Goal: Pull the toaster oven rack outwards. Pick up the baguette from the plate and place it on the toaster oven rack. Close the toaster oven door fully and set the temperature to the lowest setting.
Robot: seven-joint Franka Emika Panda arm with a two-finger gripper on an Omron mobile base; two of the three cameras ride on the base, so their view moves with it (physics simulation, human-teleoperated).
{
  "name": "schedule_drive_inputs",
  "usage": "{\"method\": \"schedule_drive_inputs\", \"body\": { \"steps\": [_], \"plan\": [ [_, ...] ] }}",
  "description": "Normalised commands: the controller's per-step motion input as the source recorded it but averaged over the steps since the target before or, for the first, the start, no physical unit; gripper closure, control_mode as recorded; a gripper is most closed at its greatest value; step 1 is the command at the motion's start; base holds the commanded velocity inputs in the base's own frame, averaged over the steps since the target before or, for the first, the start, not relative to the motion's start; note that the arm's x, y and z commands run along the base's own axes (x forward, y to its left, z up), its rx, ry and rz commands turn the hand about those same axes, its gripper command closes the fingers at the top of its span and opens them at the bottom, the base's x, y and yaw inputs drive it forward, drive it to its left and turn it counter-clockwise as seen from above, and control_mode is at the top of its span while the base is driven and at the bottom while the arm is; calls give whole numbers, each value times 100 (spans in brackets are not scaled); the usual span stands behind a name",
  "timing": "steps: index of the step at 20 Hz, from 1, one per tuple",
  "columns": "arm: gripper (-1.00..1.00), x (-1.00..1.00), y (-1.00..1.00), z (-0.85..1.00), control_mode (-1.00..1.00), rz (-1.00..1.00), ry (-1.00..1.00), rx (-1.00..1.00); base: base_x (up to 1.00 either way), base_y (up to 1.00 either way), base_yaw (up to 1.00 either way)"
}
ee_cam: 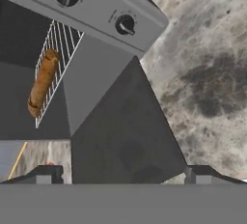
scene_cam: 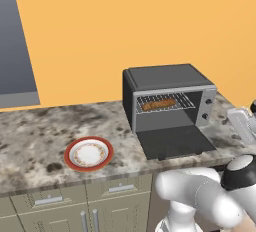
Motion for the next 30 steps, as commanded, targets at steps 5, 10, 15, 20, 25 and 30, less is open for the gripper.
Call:
{"method": "schedule_drive_inputs", "body": {
  "steps": [5, 10, 15, 20, 25, 30],
  "plan": [
    [-100, 0, 9, -54, -100, 4, 6, 2, 0, 0, 0],
    [-100, 0, 18, -66, -100, 10, 0, 9, 0, 0, 0],
    [-100, 0, 6, -15, -100, 2, -2, 15, 0, 0, 0],
    [-100, 0, 0, -1, -100, 0, -1, 13, 0, 0, 0],
    [-100, 0, 3, 0, -100, 0, 0, 11, 0, 0, 0],
    [-100, 0, 13, -1, -100, 0, 0, 1, 0, 0, 0]
  ]
}}
